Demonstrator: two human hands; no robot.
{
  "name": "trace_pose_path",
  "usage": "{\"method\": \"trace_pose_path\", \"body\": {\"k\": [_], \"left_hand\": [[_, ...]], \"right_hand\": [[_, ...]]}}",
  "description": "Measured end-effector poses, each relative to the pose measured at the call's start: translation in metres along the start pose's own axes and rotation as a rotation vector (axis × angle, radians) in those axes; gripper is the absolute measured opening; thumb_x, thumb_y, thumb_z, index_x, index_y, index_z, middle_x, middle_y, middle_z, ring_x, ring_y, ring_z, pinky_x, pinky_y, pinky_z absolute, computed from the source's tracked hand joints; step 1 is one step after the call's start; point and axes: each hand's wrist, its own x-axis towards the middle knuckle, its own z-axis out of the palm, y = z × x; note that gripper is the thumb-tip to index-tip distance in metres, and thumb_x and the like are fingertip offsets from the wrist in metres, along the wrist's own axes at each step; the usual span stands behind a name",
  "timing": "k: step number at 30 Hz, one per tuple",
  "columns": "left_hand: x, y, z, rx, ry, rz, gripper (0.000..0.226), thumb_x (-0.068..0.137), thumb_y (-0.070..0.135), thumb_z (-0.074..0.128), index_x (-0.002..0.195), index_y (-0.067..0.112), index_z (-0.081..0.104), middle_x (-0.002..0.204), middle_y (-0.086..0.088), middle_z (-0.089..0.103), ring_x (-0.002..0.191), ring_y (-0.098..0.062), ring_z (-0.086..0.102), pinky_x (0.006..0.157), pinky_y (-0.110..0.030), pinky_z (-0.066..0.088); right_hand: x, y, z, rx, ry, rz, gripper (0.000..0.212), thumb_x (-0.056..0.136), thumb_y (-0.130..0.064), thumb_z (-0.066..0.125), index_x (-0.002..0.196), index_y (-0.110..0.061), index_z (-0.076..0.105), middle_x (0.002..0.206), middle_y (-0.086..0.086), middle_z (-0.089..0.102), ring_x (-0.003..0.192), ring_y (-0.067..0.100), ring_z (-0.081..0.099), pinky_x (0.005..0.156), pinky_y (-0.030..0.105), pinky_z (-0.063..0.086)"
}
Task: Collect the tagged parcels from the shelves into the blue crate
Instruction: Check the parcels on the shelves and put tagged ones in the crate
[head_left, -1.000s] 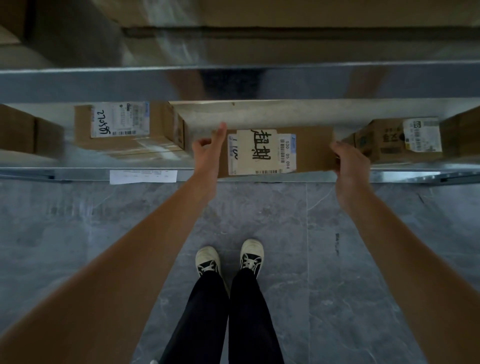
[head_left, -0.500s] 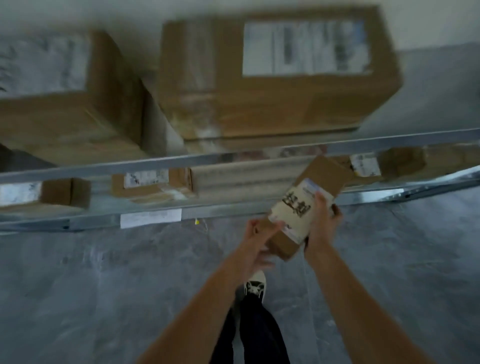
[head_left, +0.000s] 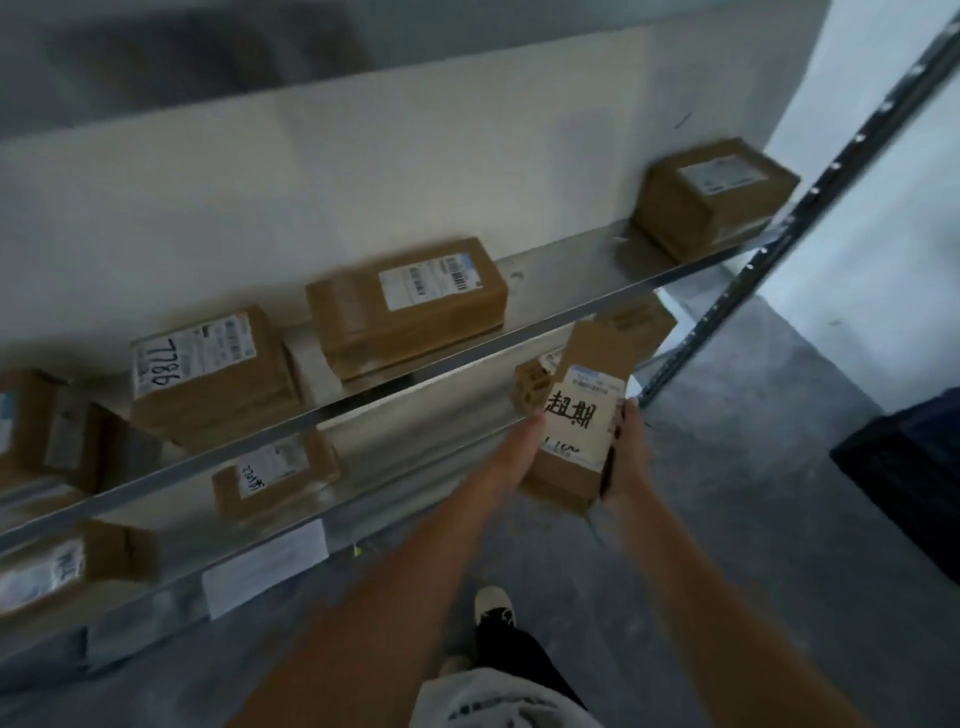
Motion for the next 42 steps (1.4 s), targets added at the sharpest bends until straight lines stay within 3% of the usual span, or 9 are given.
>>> {"method": "trace_pose_path", "body": {"k": [4, 8, 11, 14, 18, 26, 31, 35, 42], "left_hand": [[-0.008, 0.037, 0.031, 0.002, -0.021, 0.078, 0.041, 0.105, 0.035, 0.023, 0.120, 0.017, 0.057, 0.112, -0.007, 0.065, 0.101, -0.025, 0.062, 0.086, -0.036, 0.051], [-0.022, 0.077, 0.071, 0.012, -0.068, 0.136, 0.032, 0.103, 0.031, 0.030, 0.095, 0.027, 0.061, 0.091, 0.001, 0.068, 0.088, -0.018, 0.064, 0.077, -0.032, 0.055], [-0.023, 0.102, 0.101, 0.029, -0.120, 0.227, 0.035, 0.100, 0.027, 0.035, 0.113, 0.010, 0.063, 0.092, -0.007, 0.071, 0.080, -0.018, 0.067, 0.061, -0.023, 0.055], [0.004, 0.119, 0.132, 0.033, -0.084, 0.306, 0.058, 0.085, 0.048, 0.044, 0.113, 0.001, 0.064, 0.106, -0.022, 0.069, 0.095, -0.037, 0.067, 0.080, -0.046, 0.057], [0.073, 0.124, 0.178, 0.176, -0.062, 0.266, 0.061, 0.077, 0.068, 0.040, 0.102, 0.019, 0.067, 0.103, -0.009, 0.071, 0.099, -0.032, 0.067, 0.091, -0.057, 0.051], [0.062, 0.168, 0.305, 0.116, -0.269, 0.248, 0.037, 0.102, 0.039, 0.034, 0.089, 0.026, 0.066, 0.074, 0.006, 0.074, 0.063, -0.007, 0.069, 0.055, -0.022, 0.053], [0.089, 0.173, 0.381, 0.175, -0.321, 0.265, 0.046, 0.101, 0.042, 0.031, 0.114, 0.014, 0.065, 0.103, -0.013, 0.072, 0.092, -0.030, 0.070, 0.082, -0.042, 0.057], [0.119, 0.177, 0.435, 0.185, -0.342, 0.241, 0.040, 0.100, 0.043, 0.034, 0.096, 0.023, 0.068, 0.093, -0.007, 0.074, 0.085, -0.027, 0.069, 0.083, -0.043, 0.055], [0.195, 0.201, 0.528, 0.238, -0.457, 0.227, 0.043, 0.101, 0.043, 0.032, 0.110, 0.018, 0.065, 0.101, -0.010, 0.073, 0.083, -0.025, 0.069, 0.072, -0.035, 0.057]], "right_hand": [[-0.017, -0.046, -0.007, 0.050, 0.004, -0.068, 0.032, 0.099, -0.037, 0.046, 0.094, -0.012, 0.066, 0.075, 0.006, 0.074, 0.058, 0.019, 0.071, 0.046, 0.030, 0.055], [-0.025, -0.084, -0.031, 0.062, 0.070, -0.169, 0.034, 0.099, -0.039, 0.045, 0.088, -0.017, 0.068, 0.081, 0.007, 0.074, 0.063, 0.018, 0.071, 0.053, 0.029, 0.057], [-0.024, -0.111, -0.052, 0.095, 0.077, -0.213, 0.031, 0.098, -0.039, 0.048, 0.088, -0.018, 0.068, 0.074, 0.004, 0.074, 0.059, 0.016, 0.071, 0.050, 0.027, 0.055], [-0.022, -0.140, -0.071, 0.117, 0.059, -0.253, 0.032, 0.098, -0.038, 0.048, 0.095, -0.014, 0.068, 0.075, 0.004, 0.076, 0.065, 0.020, 0.073, 0.053, 0.030, 0.057], [0.004, -0.176, -0.107, 0.071, 0.092, -0.331, 0.051, 0.091, -0.046, 0.044, 0.119, -0.007, 0.063, 0.105, 0.017, 0.072, 0.095, 0.037, 0.070, 0.084, 0.055, 0.056], [0.044, -0.251, -0.201, 0.144, 0.116, -0.340, 0.037, 0.097, -0.046, 0.047, 0.108, -0.018, 0.067, 0.093, 0.009, 0.076, 0.076, 0.024, 0.074, 0.061, 0.036, 0.059], [0.073, -0.284, -0.256, 0.171, 0.181, -0.389, 0.041, 0.096, -0.048, 0.048, 0.118, -0.017, 0.063, 0.101, 0.012, 0.075, 0.087, 0.030, 0.073, 0.071, 0.042, 0.060], [0.105, -0.311, -0.297, 0.207, 0.262, -0.395, 0.045, 0.096, -0.049, 0.048, 0.122, -0.015, 0.062, 0.103, 0.013, 0.074, 0.090, 0.031, 0.072, 0.072, 0.043, 0.060], [0.182, -0.373, -0.357, 0.241, 0.380, -0.434, 0.043, 0.096, -0.048, 0.048, 0.121, -0.015, 0.060, 0.100, 0.012, 0.074, 0.086, 0.031, 0.073, 0.074, 0.048, 0.060]]}}
